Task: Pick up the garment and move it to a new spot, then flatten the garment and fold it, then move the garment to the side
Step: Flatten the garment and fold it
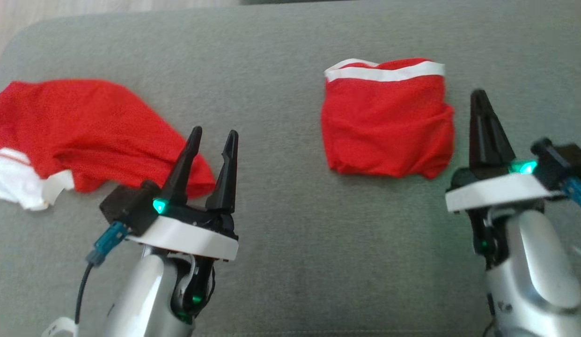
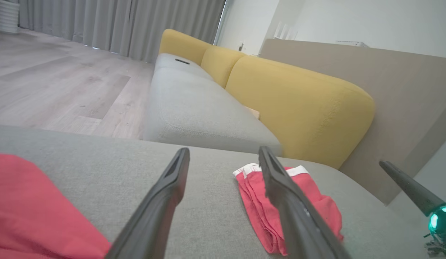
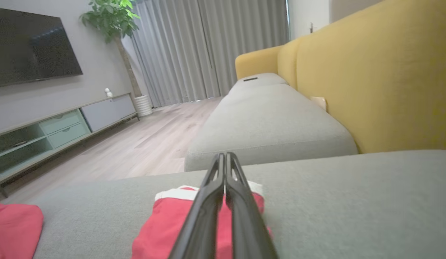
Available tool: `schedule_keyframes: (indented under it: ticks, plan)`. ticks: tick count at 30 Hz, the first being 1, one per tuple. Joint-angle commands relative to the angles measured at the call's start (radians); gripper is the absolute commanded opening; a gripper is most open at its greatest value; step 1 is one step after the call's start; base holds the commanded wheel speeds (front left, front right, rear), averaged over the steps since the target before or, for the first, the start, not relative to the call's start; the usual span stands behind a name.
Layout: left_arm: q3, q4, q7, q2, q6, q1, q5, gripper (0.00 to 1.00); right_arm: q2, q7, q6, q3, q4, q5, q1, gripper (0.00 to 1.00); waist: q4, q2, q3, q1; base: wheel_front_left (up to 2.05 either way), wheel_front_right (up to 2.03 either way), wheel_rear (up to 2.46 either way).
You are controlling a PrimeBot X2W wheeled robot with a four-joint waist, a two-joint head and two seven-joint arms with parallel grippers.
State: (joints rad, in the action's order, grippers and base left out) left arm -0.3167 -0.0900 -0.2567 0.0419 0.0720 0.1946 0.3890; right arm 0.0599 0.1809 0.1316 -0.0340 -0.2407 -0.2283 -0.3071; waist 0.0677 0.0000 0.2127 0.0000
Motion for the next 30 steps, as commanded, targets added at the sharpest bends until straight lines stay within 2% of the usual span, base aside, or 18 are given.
schedule_keyframes:
  ticks: [1,5,6,14,22,30]
  plan:
    - [0.025,0.033,-0.005,0.008,0.006,0.05,-0.001,1.0,-0.009,0.01,-0.001,-0.031,0.021,0.012,-0.051,0.0,0.033,0.0,0.025,0.0,0.0,0.0,0.0]
    - [0.008,0.031,-0.005,0.008,0.002,0.065,0.008,1.0,-0.009,0.017,-0.001,-0.055,-0.056,0.049,-0.111,0.0,0.091,0.0,0.055,0.0,0.0,0.0,0.0]
    - [0.002,0.03,-0.005,0.008,0.0,0.069,0.013,1.0,-0.009,0.021,-0.001,-0.058,-0.109,0.069,-0.142,0.0,0.117,0.0,0.066,0.0,0.0,0.0,0.0]
    - [-0.013,0.029,-0.005,0.008,-0.009,0.073,0.031,1.0,-0.009,0.039,-0.001,-0.007,-0.359,0.143,-0.242,0.0,0.195,0.0,0.093,0.0,0.0,0.0,0.0]
    - [-0.016,0.03,-0.005,0.008,-0.015,0.069,0.039,1.0,-0.003,0.029,-0.001,0.056,-0.59,0.214,-0.329,0.0,0.198,0.0,0.105,0.0,0.0,0.0,0.0]
    - [0.001,0.018,-0.005,0.008,-0.012,0.067,0.027,1.0,-0.008,0.069,-0.001,0.044,-0.64,0.177,-0.363,0.0,0.141,0.0,0.076,0.0,0.0,0.0,0.0]
